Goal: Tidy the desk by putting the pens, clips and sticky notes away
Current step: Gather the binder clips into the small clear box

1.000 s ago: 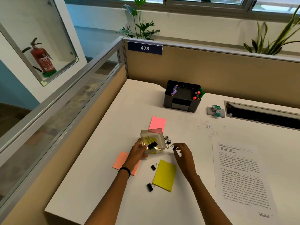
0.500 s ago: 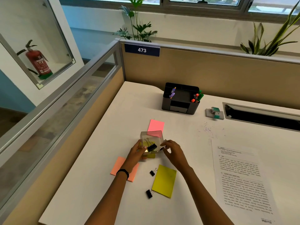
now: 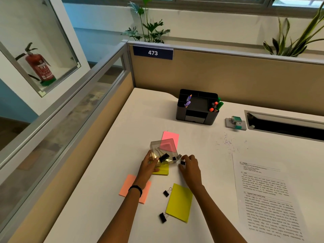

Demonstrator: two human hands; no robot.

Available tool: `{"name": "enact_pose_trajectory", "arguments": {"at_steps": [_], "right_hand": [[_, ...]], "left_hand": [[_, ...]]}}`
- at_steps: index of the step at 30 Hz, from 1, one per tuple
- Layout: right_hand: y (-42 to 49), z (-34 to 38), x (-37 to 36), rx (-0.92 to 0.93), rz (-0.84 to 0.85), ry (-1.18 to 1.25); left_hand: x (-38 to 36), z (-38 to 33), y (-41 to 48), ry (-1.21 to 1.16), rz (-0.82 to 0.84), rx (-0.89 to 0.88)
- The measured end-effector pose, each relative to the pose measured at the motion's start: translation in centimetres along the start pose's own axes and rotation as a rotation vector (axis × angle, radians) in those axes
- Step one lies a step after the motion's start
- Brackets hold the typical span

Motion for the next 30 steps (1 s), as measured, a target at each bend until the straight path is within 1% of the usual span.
{"name": "enact_pose_trajectory", "arguments": {"at_steps": [4,7,9,11,15,17,23,25,28,30], "right_hand": [[0.4,0.0,-0.1,0.02,0.005,-0.068],[0.6,-0.2,0.2,0.027,0.002,-0.069],[0.7,-0.3,0.4,0.021,-0.018,0.007],[0.7,-0.1,0.8,0.032,-0.065,0.151],[0.7,1.7,1.0,0.145,-0.149,0.423],[0.8,2.5,0.8,0.195,-0.148,0.468],[1.7,2.7,0.5,0.232,-0.036,0.411],[2.0,2.6,0.8,0.23,-0.045,0.392],[2.3,1.8,1.3,0.212,-0.11,0.367],[2.3,1.1,1.4,0.174,-0.105,0.325]], "left_hand": [[0.1,0.1,0.4,0.008,0.008,0.012],[0.1,0.2,0.5,0.015,0.016,0.016],[0.1,0.3,0.6,0.018,0.019,0.013],[0.0,0.4,0.6,0.027,0.02,0.008],[-0.2,0.4,0.7,0.025,0.016,0.009],[-0.3,0.3,0.7,0.025,0.02,0.01],[-0.3,0.4,0.8,0.021,0.041,0.023],[-0.2,0.4,0.9,0.017,0.04,0.027],[-0.2,0.5,0.9,0.022,0.045,0.026],[-0.2,0.5,0.8,0.01,0.046,0.025]]}}
Point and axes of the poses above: each hand's wrist, its own y-axis towards the middle knuckle, its own x-axis out of the back of the hand, z = x × y, the point moved 1 cm from there along y, towards the middle knuckle, and after that the axes turned 13 degrees about y, right-handed, at the moved point
